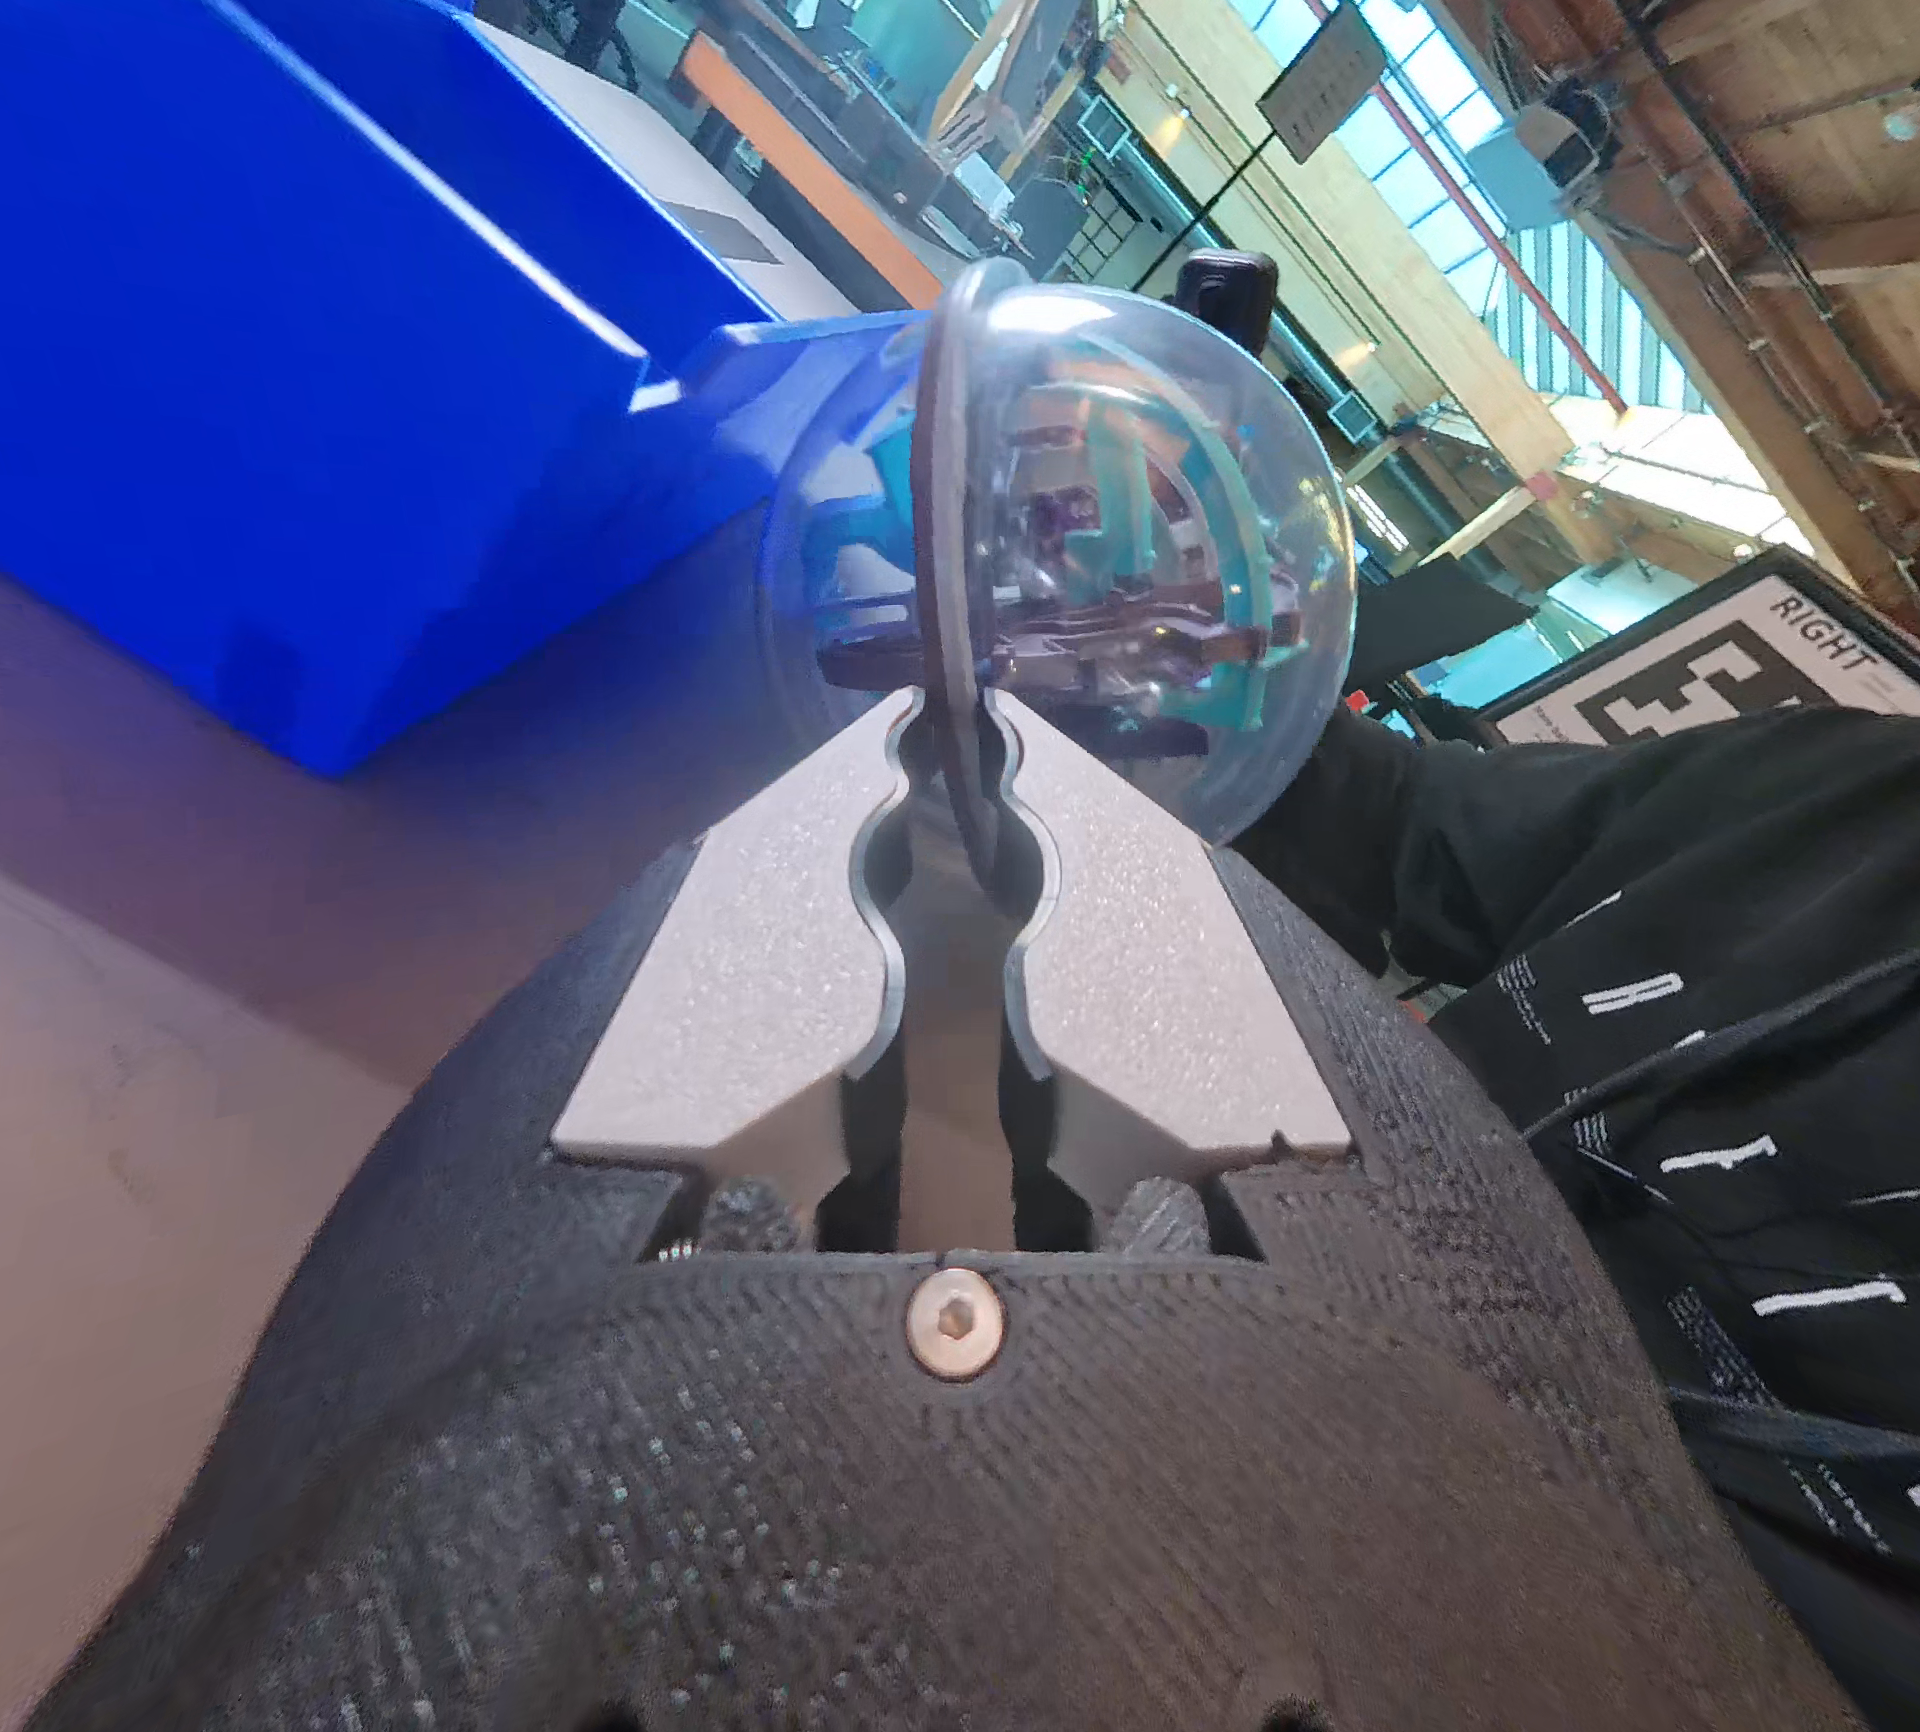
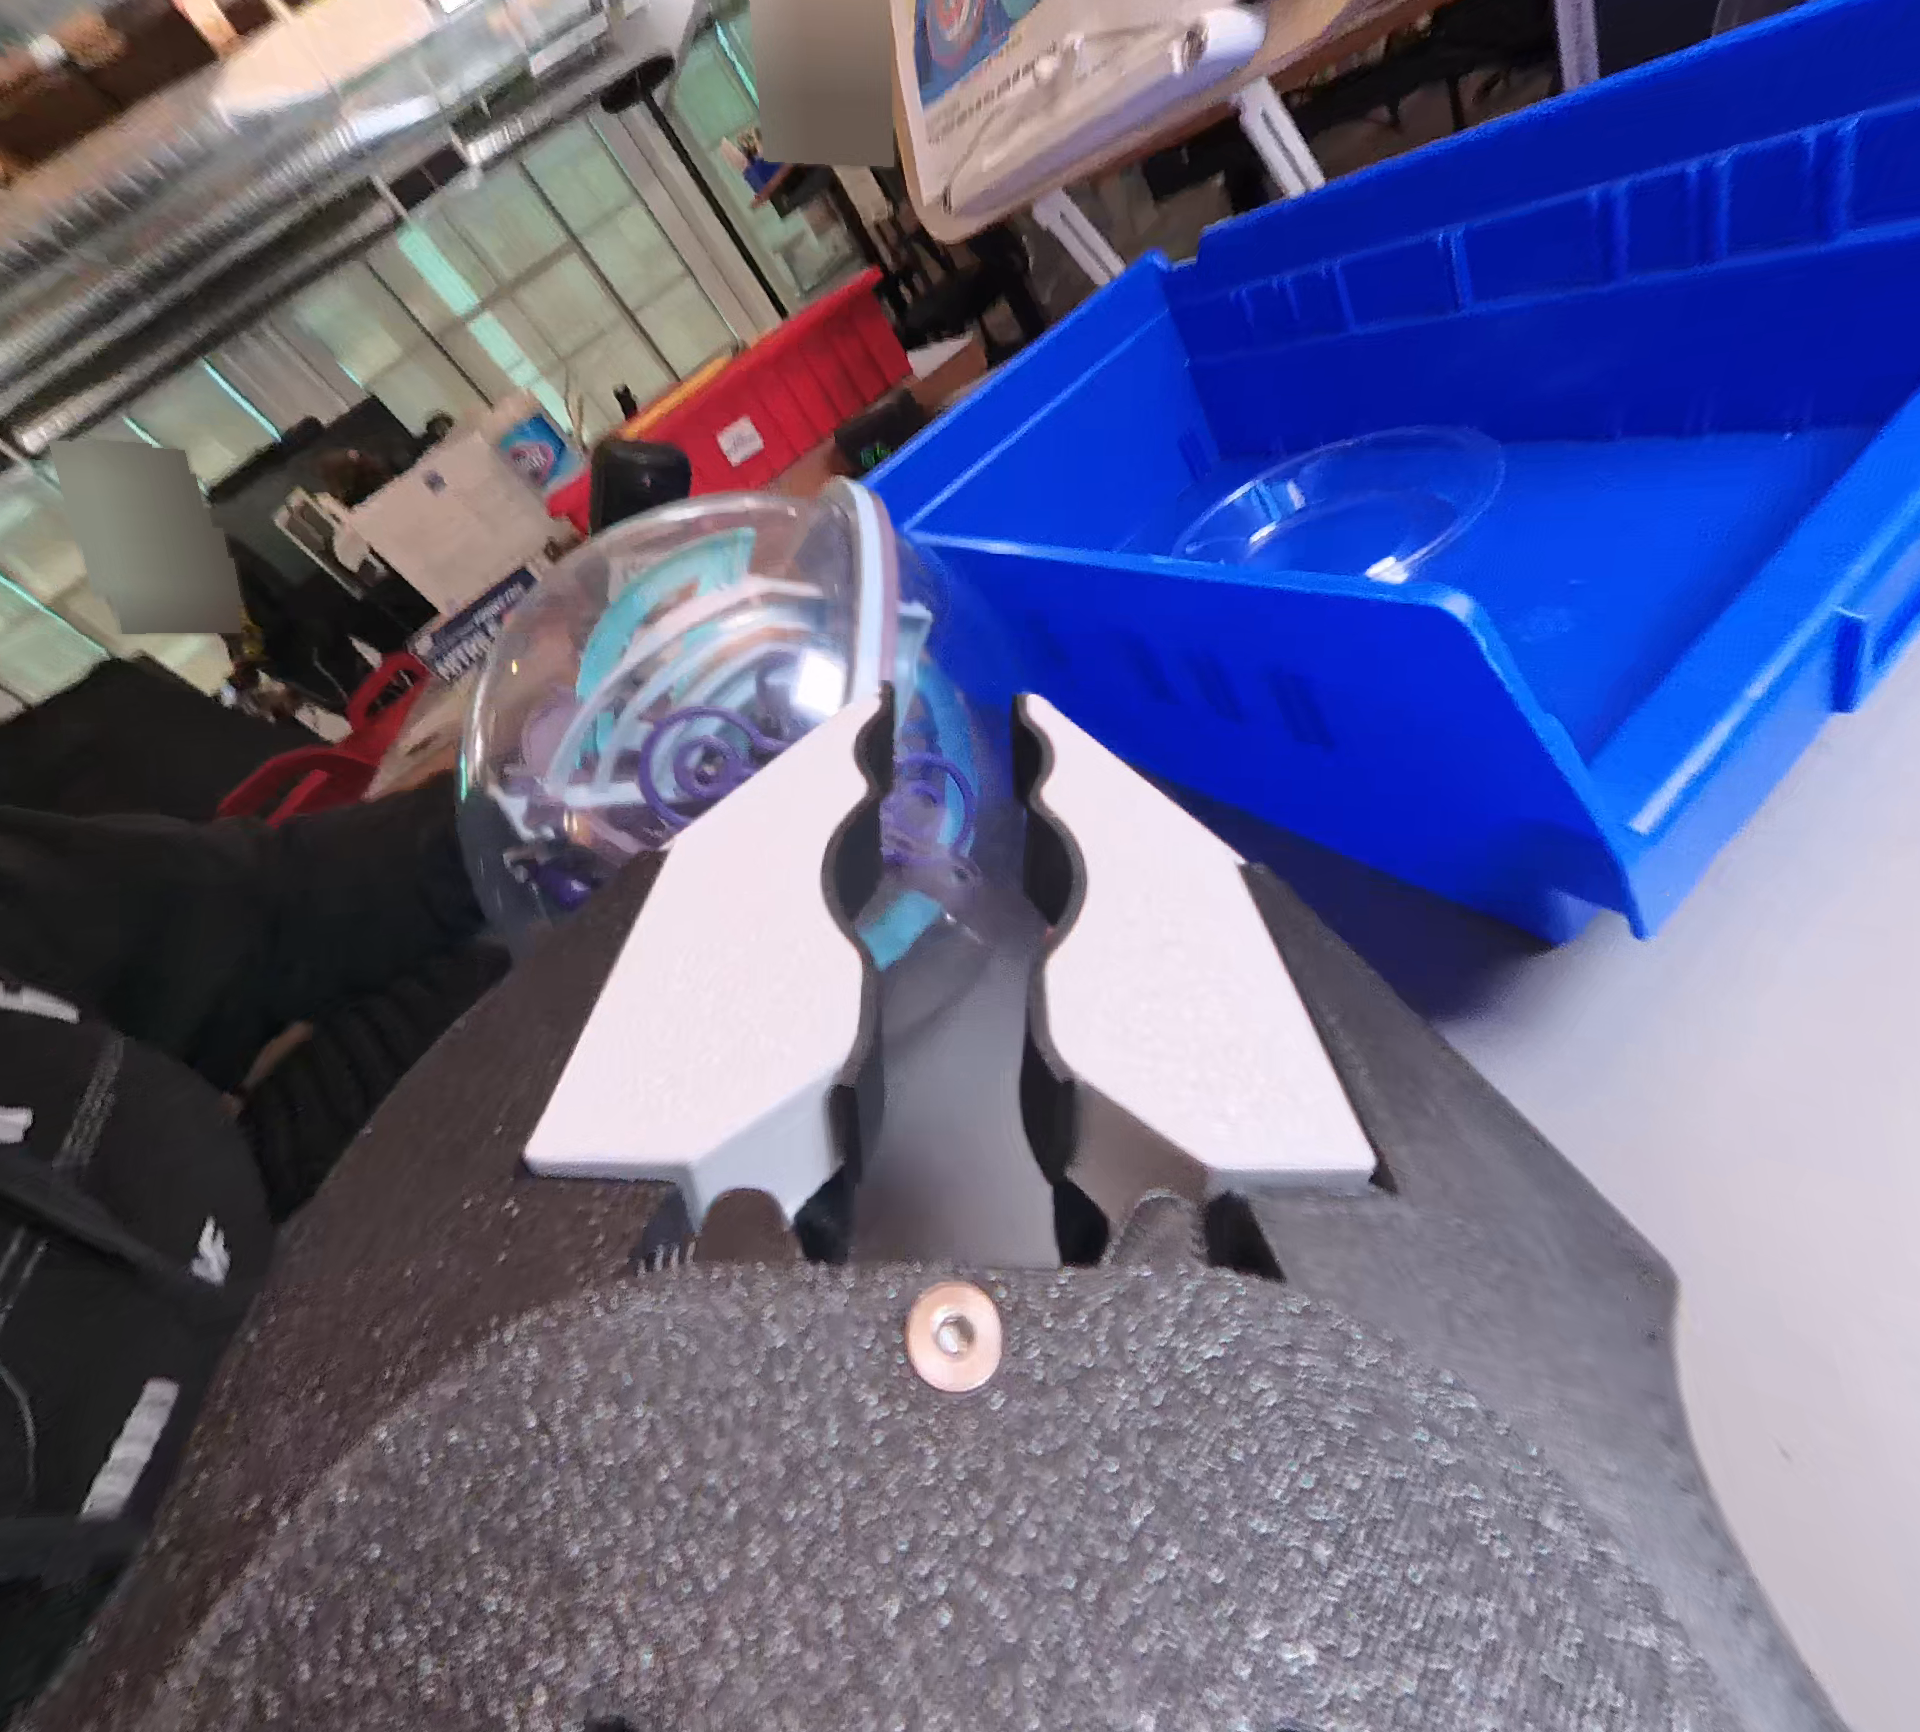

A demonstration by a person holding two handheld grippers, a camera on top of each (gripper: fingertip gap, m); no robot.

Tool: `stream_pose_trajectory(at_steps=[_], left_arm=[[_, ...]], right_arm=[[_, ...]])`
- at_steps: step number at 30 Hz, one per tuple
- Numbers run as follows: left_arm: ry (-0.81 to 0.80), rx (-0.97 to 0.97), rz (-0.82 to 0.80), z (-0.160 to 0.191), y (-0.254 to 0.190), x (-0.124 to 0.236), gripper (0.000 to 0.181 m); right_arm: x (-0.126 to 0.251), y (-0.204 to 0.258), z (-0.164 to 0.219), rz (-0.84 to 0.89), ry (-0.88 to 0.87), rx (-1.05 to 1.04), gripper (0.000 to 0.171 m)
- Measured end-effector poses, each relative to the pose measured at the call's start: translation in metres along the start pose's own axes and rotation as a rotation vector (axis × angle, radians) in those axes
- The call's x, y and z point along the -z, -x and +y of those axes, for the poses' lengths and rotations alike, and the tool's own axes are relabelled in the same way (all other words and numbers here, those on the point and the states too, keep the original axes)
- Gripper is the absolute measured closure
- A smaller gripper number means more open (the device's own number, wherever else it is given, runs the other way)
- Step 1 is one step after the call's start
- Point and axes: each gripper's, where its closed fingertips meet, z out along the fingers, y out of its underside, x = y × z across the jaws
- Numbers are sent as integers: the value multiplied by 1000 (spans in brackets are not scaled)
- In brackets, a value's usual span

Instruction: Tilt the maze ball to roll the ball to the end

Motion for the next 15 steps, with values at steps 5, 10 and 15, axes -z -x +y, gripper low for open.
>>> stream_pose_trajectory(at_steps=[5, 10, 15], left_arm=[[-8, 17, -57, 2, 5, 2, 177], [1, 22, -52, 6, 2, 1, 181], [-4, -11, 32, 5, -12, -1, 181]], right_arm=[[20, 22, 31, -88, 203, 52, 131], [26, 44, 46, -195, 292, 84, 133], [28, 54, 52, -240, 332, 85, 131]])
